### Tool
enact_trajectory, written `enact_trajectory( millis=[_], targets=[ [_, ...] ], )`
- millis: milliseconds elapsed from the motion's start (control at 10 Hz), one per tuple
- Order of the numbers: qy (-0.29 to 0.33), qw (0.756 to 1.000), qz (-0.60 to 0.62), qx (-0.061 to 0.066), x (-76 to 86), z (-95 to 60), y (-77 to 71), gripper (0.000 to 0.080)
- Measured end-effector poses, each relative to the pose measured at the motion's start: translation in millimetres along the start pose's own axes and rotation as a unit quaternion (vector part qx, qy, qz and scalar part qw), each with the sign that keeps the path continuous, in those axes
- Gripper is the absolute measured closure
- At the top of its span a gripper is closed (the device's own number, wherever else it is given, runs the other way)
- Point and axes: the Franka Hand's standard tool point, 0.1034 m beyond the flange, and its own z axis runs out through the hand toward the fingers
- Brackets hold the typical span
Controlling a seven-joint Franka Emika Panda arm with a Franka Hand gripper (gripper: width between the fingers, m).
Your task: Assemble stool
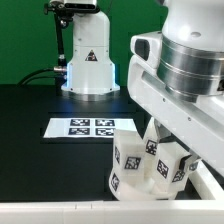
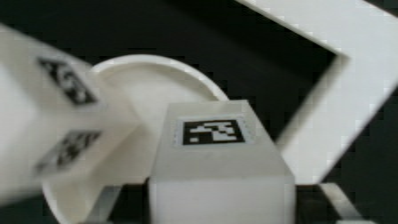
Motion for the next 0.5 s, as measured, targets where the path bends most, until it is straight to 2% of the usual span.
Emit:
enact_trajectory(
  millis=[100,200,300,500],
  targets=[
    [-0.009,0.998,0.059,0.036,3.7,0.7,1.8,0.0465],
    [-0.024,0.989,0.123,0.080,4.0,2.2,4.2,0.0465],
    [-0.029,0.982,0.160,0.096,2.4,3.4,8.6,0.0465],
    [-0.036,0.971,0.218,0.093,1.3,2.8,7.0,0.0465]
  ],
)
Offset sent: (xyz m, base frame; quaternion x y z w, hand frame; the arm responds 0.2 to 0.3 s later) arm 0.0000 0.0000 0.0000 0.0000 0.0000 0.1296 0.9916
